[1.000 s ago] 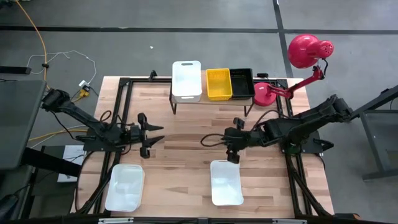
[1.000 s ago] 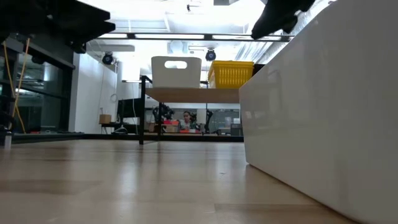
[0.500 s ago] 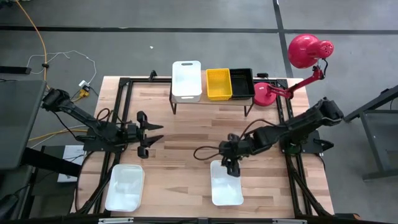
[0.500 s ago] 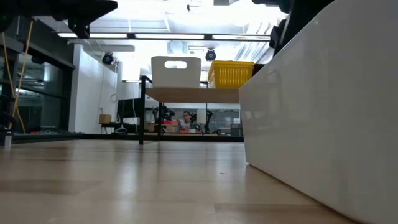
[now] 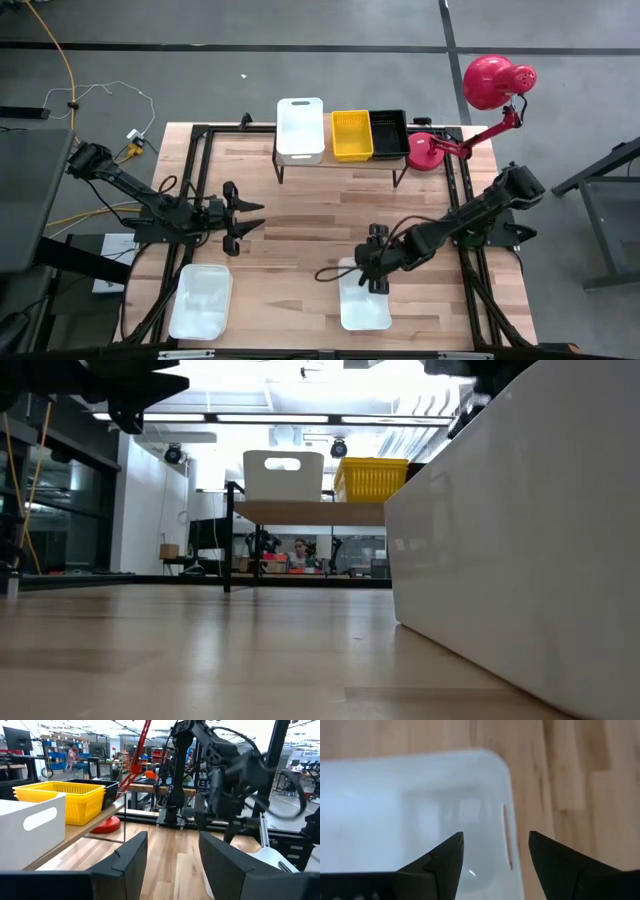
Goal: Stack baskets on shelf by color
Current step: Stack the right white bin on the other white bin on the shelf
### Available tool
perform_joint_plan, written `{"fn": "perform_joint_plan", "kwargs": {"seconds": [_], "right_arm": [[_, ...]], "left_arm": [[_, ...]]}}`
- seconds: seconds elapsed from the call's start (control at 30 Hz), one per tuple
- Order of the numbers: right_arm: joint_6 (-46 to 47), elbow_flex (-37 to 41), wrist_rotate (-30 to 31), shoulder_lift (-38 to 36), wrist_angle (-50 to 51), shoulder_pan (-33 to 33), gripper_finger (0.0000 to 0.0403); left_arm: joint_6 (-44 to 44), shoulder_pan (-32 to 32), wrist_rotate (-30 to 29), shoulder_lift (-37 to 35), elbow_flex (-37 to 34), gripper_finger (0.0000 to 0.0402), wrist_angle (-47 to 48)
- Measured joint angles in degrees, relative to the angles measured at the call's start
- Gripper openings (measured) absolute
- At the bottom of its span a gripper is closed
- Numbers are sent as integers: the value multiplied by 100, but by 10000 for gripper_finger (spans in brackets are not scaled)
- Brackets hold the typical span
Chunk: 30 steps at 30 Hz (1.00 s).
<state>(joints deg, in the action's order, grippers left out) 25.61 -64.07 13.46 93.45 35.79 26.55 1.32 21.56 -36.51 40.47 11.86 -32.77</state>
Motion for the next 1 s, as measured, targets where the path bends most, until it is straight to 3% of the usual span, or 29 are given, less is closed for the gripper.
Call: {"fn": "perform_joint_plan", "kwargs": {"seconds": [0.5, 0.6, 0.77, 1.0], "right_arm": [[-122, 0, -151, 824, 98, -68, 200], [-253, 2, -149, 811, 195, -86, 157], [-358, 2, -342, 592, 258, -221, 21], [-348, -35, -481, 15, 291, -450, 3]], "left_arm": [[0, 0, -14, 2, 0, 166, 48], [0, 0, -14, 2, 0, 166, 45], [0, 0, -14, 2, 0, 166, 45], [0, 0, -14, 2, 0, 166, 43]]}}
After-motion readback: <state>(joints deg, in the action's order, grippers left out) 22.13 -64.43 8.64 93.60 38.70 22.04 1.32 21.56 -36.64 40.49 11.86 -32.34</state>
